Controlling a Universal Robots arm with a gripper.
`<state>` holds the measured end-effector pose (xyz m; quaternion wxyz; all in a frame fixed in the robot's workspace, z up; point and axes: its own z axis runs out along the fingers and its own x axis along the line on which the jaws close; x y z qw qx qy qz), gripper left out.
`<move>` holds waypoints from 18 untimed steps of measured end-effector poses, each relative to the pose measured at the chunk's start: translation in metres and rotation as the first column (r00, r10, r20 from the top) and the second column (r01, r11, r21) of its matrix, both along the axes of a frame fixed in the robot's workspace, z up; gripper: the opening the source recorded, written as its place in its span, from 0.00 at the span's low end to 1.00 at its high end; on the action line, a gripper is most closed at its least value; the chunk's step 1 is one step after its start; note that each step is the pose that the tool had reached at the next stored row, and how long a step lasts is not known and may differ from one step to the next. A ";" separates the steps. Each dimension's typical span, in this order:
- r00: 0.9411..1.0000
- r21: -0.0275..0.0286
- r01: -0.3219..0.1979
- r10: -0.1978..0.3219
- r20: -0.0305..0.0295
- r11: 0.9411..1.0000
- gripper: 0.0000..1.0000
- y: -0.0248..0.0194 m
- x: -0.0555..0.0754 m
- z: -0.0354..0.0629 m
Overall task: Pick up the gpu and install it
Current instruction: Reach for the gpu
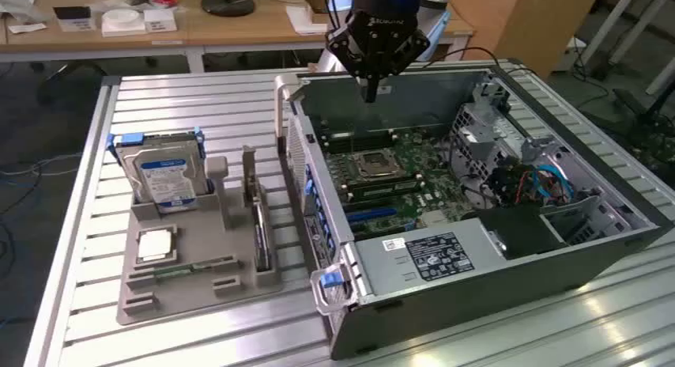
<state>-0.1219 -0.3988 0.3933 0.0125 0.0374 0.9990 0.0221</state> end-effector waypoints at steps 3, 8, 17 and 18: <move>1.000 0.000 0.000 0.000 0.000 1.000 0.11 0.0000 0.000 0.0000; 1.000 0.000 0.000 0.000 0.000 1.000 0.11 0.0000 0.000 0.0000; 1.000 0.000 0.000 0.000 0.000 1.000 0.11 0.0000 -0.007 -0.0001; 1.000 0.000 0.000 0.000 0.000 1.000 0.11 0.0000 -0.009 -0.0001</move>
